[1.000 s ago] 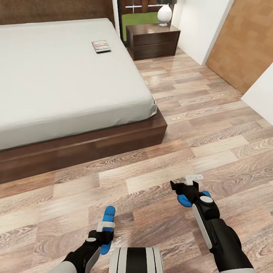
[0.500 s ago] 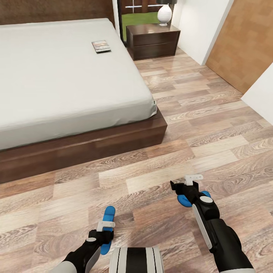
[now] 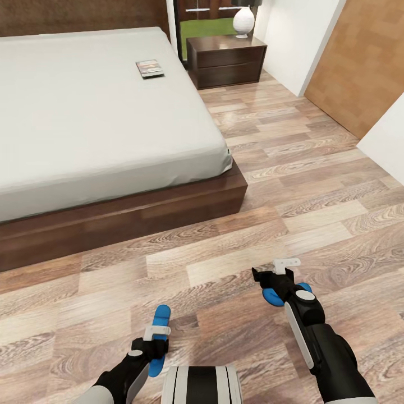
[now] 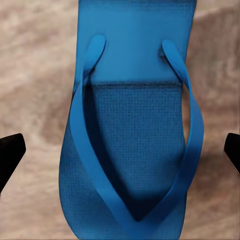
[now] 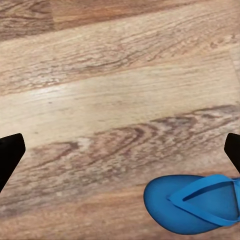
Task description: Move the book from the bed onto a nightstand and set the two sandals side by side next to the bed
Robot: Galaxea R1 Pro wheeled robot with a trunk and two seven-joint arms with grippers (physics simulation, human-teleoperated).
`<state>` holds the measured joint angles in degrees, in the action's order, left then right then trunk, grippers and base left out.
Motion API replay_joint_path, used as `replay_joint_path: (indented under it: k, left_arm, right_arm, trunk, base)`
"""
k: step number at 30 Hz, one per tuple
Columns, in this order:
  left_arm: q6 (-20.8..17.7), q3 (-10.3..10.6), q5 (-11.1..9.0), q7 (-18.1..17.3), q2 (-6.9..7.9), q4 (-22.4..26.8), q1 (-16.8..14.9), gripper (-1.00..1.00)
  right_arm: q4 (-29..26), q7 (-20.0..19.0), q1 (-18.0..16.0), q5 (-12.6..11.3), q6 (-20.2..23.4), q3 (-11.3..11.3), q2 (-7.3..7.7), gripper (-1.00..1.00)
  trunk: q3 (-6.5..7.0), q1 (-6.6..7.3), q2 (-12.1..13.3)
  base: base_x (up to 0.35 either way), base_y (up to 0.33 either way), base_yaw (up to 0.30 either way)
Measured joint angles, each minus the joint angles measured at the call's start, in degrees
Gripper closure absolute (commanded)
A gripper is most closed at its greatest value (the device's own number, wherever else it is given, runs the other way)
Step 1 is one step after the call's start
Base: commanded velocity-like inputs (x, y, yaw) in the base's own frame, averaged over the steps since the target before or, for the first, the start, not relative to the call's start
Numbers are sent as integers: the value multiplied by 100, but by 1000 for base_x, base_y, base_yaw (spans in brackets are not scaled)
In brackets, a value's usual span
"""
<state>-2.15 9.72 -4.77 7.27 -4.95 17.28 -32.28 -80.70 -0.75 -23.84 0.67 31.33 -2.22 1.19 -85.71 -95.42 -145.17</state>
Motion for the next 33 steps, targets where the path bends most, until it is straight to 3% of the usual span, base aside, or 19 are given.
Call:
replay_joint_path:
  k: [17, 23, 33]
  left_arm:
    - [0, 6, 0, -1, 0, 87, -6, -100]
    - [0, 6, 0, -1, 0, 90, -6, -100]
    - [0, 8, 0, -3, -37, 198, -6, -100]
  right_arm:
    - [8, 3, 2, 3, 0, 0, 0, -100]
    - [9, 3, -1, 3, 0, 0, 0, -100]
    - [12, 3, -4, 3, 0, 0, 0, -100]
  trunk:
    - [0, 0, 0]
    - [-132, -16, -8]
    - [-133, -15, -8]
  base:
    - [0, 0, 0]
    - [0, 0, 0]
    - [0, 0, 0]
